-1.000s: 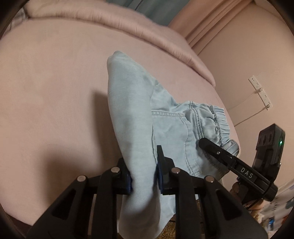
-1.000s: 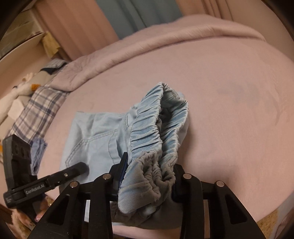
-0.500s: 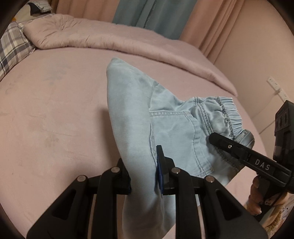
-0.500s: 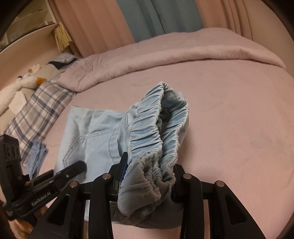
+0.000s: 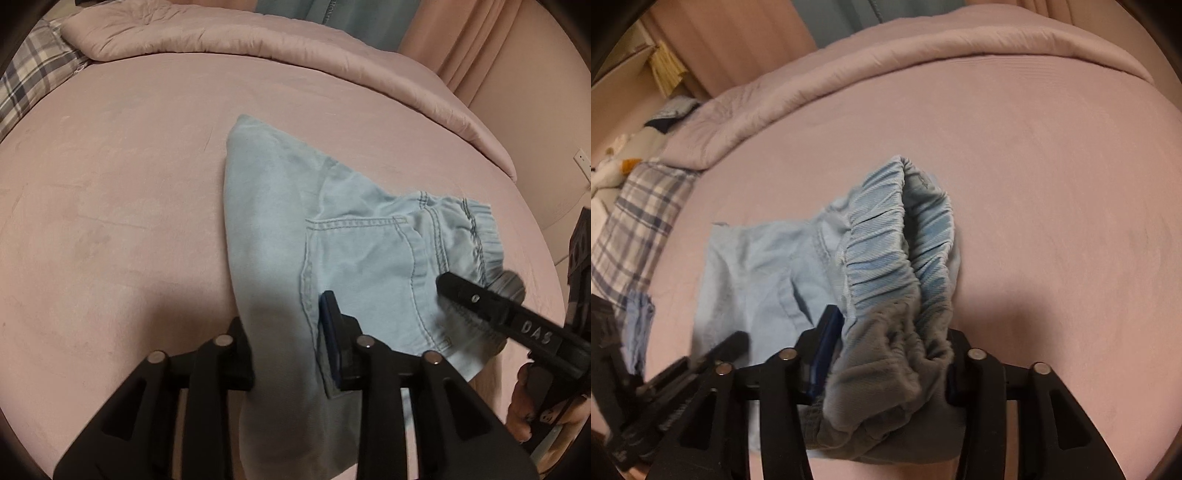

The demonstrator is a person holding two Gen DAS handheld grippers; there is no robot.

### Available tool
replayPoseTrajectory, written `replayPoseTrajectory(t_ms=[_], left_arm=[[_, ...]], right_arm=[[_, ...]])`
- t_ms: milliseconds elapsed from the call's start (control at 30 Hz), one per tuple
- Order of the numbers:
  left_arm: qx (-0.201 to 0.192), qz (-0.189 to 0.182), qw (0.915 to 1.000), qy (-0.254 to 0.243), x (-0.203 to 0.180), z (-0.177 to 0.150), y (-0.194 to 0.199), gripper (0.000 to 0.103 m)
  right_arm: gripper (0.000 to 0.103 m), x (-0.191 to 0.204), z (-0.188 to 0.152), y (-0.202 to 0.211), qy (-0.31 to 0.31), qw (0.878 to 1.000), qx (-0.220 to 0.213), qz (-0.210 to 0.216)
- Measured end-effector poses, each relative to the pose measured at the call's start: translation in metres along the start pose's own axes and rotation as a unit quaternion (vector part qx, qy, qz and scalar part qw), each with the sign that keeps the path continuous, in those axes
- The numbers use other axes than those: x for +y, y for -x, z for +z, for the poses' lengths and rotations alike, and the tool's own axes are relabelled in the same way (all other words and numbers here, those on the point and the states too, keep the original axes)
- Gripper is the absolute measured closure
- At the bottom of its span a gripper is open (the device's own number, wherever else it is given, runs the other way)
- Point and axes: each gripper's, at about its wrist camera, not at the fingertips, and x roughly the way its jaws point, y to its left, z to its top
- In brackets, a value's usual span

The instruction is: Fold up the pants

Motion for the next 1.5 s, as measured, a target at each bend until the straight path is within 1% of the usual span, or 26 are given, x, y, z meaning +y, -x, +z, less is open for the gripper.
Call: replayPoseTrajectory(t_ms=[33,67,100,133,167,200,233,267,300,333,367,400,467,567,667,833,933,1000,1267,1500], left_arm=[[0.003,0.002,1.0,-0.006,-0.001,-0.002,0.003,0.067],[0.006,0.004,0.9999,-0.011,-0.002,-0.002,0.006,0.061],[0.005,0.004,0.9999,-0.016,-0.004,-0.004,0.011,0.058],[0.0,0.002,0.9998,-0.018,-0.005,-0.004,0.017,0.049],[-0.007,-0.003,0.9998,-0.02,-0.006,-0.005,0.025,0.039],[-0.019,-0.008,0.9996,-0.021,-0.007,-0.006,0.037,0.034],[-0.033,-0.011,0.9991,-0.023,-0.008,-0.007,0.049,0.026],[-0.045,-0.011,0.9986,-0.025,-0.01,-0.008,0.06,0.018],[-0.062,-0.01,0.9976,-0.028,-0.012,-0.009,0.076,0.015],[-0.073,-0.008,0.9968,-0.03,-0.014,-0.009,0.086,0.011],[-0.085,-0.007,0.9959,-0.03,-0.015,-0.01,0.097,0.01],[-0.097,-0.011,0.995,-0.025,-0.014,-0.012,0.111,0.009],[-0.105,-0.023,0.994,-0.019,-0.013,-0.02,0.127,0.0],[-0.107,-0.027,0.9936,-0.022,-0.015,-0.027,0.138,0.001],[-0.107,-0.009,0.9939,-0.025,-0.017,-0.036,0.139,0.001],[-0.086,-0.001,0.9959,-0.026,-0.015,-0.049,0.135,0.001],[-0.084,0.008,0.9962,-0.024,-0.012,-0.053,0.135,0.001],[-0.085,0.012,0.996,-0.023,-0.012,-0.055,0.136,0.001],[-0.087,0.018,0.9958,-0.025,-0.015,-0.061,0.139,0.001],[-0.093,0.028,0.994,-0.05,-0.025,-0.065,0.141,0.001]], right_arm=[[0.05,0.0,-0.001,0.0,-0.001,1.0,0.002,-0.005],[0.048,-0.001,-0.002,0.003,-0.001,1.0,0.002,-0.007],[0.046,-0.001,-0.004,0.006,-0.001,1.0,0.002,-0.008],[0.043,-0.001,-0.005,0.01,0.0,1.0,0.002,-0.014],[0.041,0.0,-0.006,0.018,0.006,1.0,-0.002,-0.025],[0.041,0.001,-0.007,0.027,0.011,0.999,-0.011,-0.031],[0.039,0.005,-0.009,0.04,0.019,0.999,-0.026,-0.035],[0.033,0.006,-0.01,0.05,0.024,0.998,-0.038,-0.034],[0.03,0.008,-0.011,0.061,0.027,0.998,-0.048,-0.03],[0.023,0.011,-0.013,0.073,0.03,0.998,-0.059,-0.024],[0.019,0.015,-0.016,0.09,0.035,0.996,-0.075,-0.015],[0.017,0.017,-0.019,0.101,0.04,0.995,-0.085,-0.012],[0.012,0.025,-0.026,0.126,0.053,0.992,-0.109,-0.013],[0.01,0.028,-0.036,0.149,0.055,0.99,-0.133,-0.01],[0.01,0.033,-0.044,0.154,0.051,0.989,-0.141,-0.017],[0.01,0.035,-0.044,0.142,0.038,0.991,-0.128,-0.021],[0.01,0.037,-0.047,0.14,0.038,0.99,-0.13,-0.03],[0.01,0.039,-0.049,0.14,0.041,0.99,-0.133,-0.038],[0.01,0.042,-0.056,0.141,0.047,0.989,-0.133,-0.042],[0.01,0.042,-0.058,0.141,0.044,0.988,-0.137,-0.048]])
